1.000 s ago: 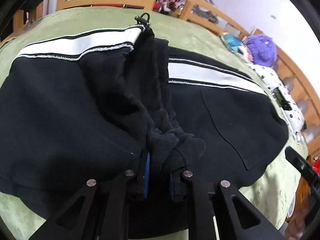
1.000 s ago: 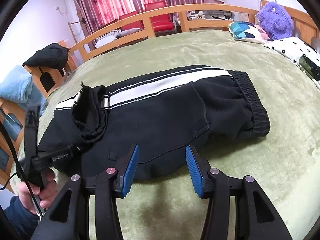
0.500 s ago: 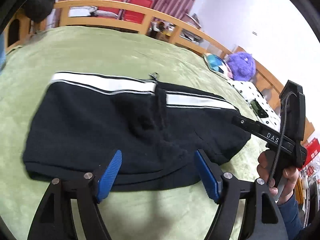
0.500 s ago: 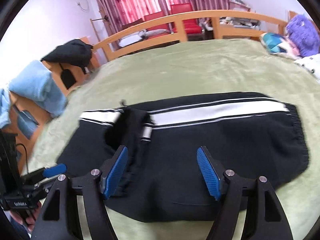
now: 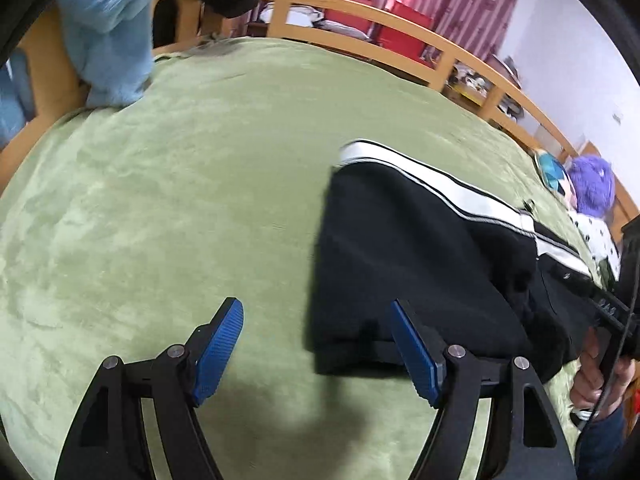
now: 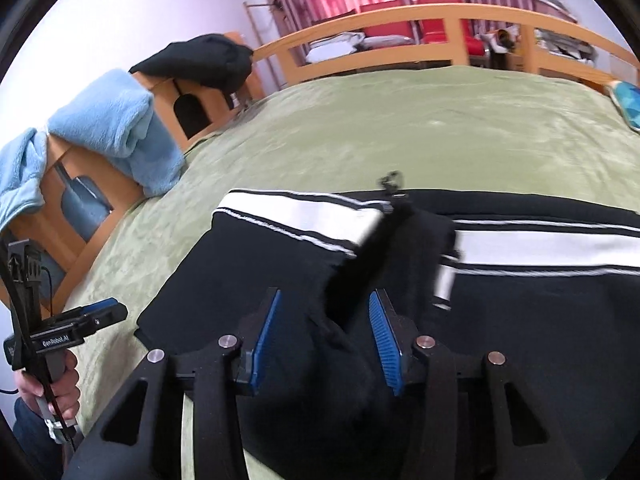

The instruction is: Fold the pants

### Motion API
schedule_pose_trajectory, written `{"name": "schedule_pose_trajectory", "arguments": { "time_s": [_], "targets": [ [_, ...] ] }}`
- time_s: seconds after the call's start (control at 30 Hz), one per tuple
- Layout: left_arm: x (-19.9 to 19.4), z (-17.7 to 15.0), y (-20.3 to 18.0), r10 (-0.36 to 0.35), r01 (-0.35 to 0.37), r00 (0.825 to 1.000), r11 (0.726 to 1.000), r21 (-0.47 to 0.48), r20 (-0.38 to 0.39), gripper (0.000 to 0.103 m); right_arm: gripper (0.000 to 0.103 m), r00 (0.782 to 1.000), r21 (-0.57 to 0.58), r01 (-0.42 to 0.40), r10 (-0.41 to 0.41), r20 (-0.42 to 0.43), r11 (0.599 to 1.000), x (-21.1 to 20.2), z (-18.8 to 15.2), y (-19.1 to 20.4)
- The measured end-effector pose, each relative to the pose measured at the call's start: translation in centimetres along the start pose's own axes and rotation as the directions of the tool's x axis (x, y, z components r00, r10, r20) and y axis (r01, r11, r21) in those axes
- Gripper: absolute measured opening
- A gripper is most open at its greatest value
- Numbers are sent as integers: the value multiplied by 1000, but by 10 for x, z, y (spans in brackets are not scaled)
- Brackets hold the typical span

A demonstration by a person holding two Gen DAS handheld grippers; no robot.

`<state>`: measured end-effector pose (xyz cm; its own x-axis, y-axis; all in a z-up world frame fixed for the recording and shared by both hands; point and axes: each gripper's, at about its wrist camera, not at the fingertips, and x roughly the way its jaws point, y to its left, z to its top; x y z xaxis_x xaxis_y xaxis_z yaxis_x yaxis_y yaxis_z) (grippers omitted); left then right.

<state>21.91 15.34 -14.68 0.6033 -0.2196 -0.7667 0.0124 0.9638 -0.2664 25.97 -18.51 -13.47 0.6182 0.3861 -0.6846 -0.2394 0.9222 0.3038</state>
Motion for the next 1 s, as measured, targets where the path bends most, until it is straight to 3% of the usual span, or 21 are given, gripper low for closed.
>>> {"name": "schedule_pose_trajectory", "arguments": {
  "time_s": [0.03, 0.1, 0.23, 0.27, 0.33, 0.4, 0.5, 0.6, 0.63, 0.67, 0.7, 0.73, 0.8, 0.93, 1.0],
  "targets": [
    [2, -1, 4, -8, 8, 1000, 1000, -9, 2, 74, 39, 1000, 1, 2, -2, -5, 1000, 8, 1, 1],
    [6, 1, 11, -21, 21, 1000, 1000, -22, -1, 74, 6, 999, 7, 27, -26, -43, 1000, 31, 2, -1],
    [6, 0, 10, -65, 65, 998, 998, -16, -3, 74, 5, 996, 32, 74, -76, 50, 997, 18, 14, -11],
    [5, 0, 11, -84, 84, 996, 996, -11, 3, 74, 5, 993, 73, 61, -68, 99, 995, 2, 22, -20],
    [4, 1, 9, -114, 114, 993, 993, 7, 8, 74, 5, 992, 134, 26, -42, 118, 991, -11, 32, -34],
    [5, 3, 5, -144, 144, 989, 990, 9, 13, 74, 5, 993, 115, 71, -82, 88, 991, -5, 33, -37],
    [12, 7, 1, -184, 184, 983, 983, -22, 1, 74, 5, 984, 31, 172, -171, -39, 985, 31, 17, -32],
    [24, 8, -2, -218, 216, 975, 975, -60, -34, 74, 7, 972, -10, 190, -189, -141, 982, 54, -3, -35],
    [30, 7, -3, -229, 224, 972, 972, -74, -60, 74, 8, 973, -7, 189, -188, -136, 982, 47, -7, -36],
    [36, 5, -3, -241, 234, 967, 969, -83, -80, 74, 9, 975, 8, 188, -186, -120, 982, 39, -8, -37],
    [40, 2, -3, -250, 241, 964, 966, -90, -95, 74, 23, 981, 29, 177, -173, -91, 984, 25, -10, -39],
    [44, -1, -4, -254, 245, 962, 965, -92, -103, 74, 52, 976, 38, 209, -206, -73, 977, 13, -13, -41],
    [50, -7, -4, -261, 250, 959, 962, -109, -110, 74, 73, 972, 61, 230, -226, -66, 971, -2, -21, -43],
    [66, -17, 3, -337, 302, 931, 927, -223, -140, 74, 73, 988, 165, 122, -104, -115, 979, -8, -39, -51],
    [67, -21, 4, -349, 312, 928, 919, -241, -128, 74, 73, 988, 211, 102, -75, -133, 972, -2, -48, -56]
  ]
}}
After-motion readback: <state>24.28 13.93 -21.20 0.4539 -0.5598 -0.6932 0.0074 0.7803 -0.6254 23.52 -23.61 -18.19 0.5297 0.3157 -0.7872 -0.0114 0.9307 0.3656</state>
